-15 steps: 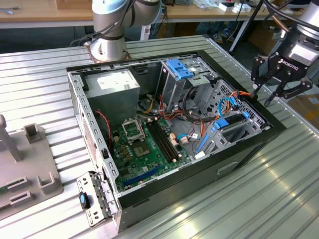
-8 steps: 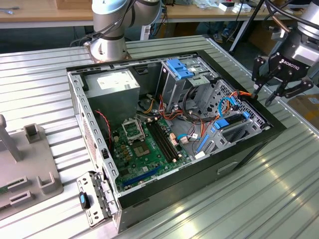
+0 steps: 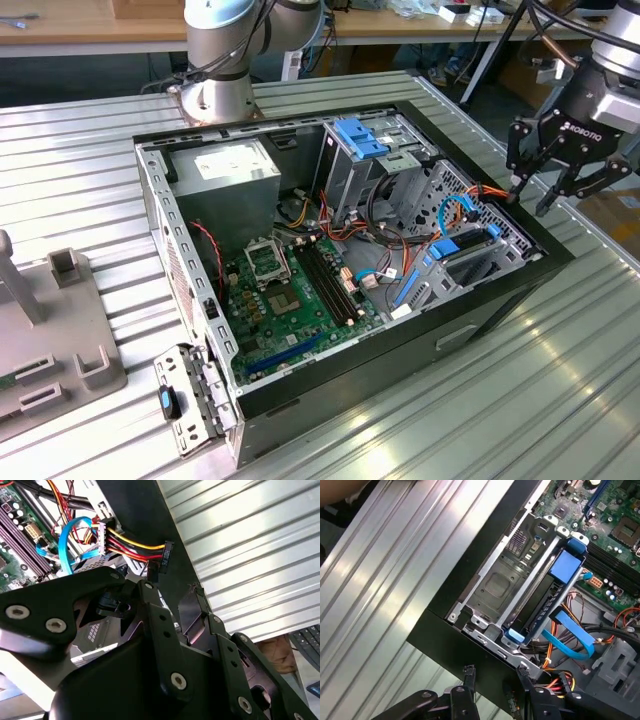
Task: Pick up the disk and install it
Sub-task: 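Insert the first disk wire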
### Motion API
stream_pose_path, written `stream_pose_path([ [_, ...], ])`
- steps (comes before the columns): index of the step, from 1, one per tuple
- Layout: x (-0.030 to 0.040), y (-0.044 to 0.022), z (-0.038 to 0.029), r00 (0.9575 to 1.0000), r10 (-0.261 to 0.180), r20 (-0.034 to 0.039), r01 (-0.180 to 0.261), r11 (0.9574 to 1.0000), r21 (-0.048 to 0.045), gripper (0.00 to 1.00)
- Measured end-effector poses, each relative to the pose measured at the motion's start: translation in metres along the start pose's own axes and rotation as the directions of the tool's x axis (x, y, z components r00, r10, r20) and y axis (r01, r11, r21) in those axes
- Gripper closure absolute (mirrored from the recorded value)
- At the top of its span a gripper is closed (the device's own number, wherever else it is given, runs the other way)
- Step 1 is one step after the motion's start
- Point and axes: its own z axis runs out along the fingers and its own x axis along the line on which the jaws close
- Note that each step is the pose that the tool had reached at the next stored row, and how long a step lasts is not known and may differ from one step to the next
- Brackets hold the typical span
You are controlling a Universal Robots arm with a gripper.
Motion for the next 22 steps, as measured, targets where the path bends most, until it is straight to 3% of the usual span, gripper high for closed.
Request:
stream_pose_path([
  [4, -0.0011, -0.0002, 0.0003, 0.9996, -0.028, -0.0021, 0.028, 0.9996, 0.0015, 0.56],
  [7, -0.0084, -0.005, -0.0004, 0.9992, -0.039, -0.0027, 0.039, 0.9992, 0.0023, 0.56],
  [13, -0.0085, -0.0051, -0.0004, 0.9984, -0.056, -0.004, 0.056, 0.9984, 0.0033, 0.56],
  [16, -0.0085, -0.0051, -0.0003, 0.991, -0.133, -0.0098, 0.133, 0.991, 0.0072, 0.56],
  [22, -0.0085, -0.005, -0.0003, 0.9872, -0.159, -0.0121, 0.159, 0.9872, 0.0083, 0.56],
])
